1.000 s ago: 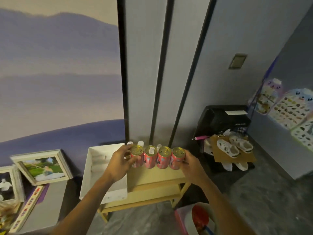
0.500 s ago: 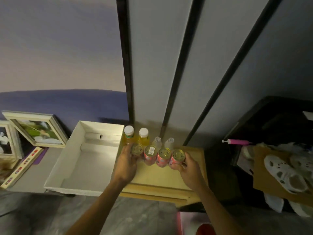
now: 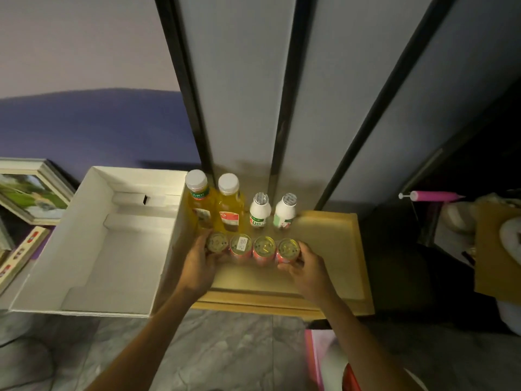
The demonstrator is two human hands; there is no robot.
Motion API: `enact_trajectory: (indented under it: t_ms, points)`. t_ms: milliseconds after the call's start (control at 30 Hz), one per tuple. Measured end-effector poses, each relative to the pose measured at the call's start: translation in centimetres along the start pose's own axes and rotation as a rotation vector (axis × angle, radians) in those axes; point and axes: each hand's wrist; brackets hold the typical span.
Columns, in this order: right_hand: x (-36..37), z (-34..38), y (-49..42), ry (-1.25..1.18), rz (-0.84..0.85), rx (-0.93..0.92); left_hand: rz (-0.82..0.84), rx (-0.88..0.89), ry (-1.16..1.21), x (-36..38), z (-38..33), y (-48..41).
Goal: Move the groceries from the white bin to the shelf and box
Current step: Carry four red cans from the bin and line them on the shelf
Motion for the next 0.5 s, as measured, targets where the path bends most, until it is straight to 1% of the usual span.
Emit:
enact_trajectory:
  t_ms: [133,200,267,333,433,500]
  points:
    - [0.1,-0.2,0.6,0.015,0.020,0.030,0.033,-0.011,0.011,-0.3,-0.4,0.9]
    - [-0.3,0.8,0.8,0.026,0.039,0.018,0.066,0.019,-0.009,-0.8,-0.9,1.0]
    - [-1.4,2.2,1.1,0.067,0.049,0.005,0.071,0.097,-0.045,-1.4,-1.4,1.1]
    - [-3.1,4.0,1.3,0.138,0.023,-0.029,0.085,0.182,-0.099,-2.6,-2.8,1.4]
    - [-6.8,8.0,1.6,0.246,-0.031,-0.126,0.056,0.312,-0.127,-5.7,-6.8,2.1]
    - [-10.2,12.3,1.5,0.331,-0.042,-0.182,0.010,0.395,-0.147,-8.8,-10.5,1.9]
Point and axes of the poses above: each hand's wrist, its own y-axis away from the middle knuckle, its own x-axis out of the palm, z = x × y, and after that the axes turned 15 degrees about -z, right-handed
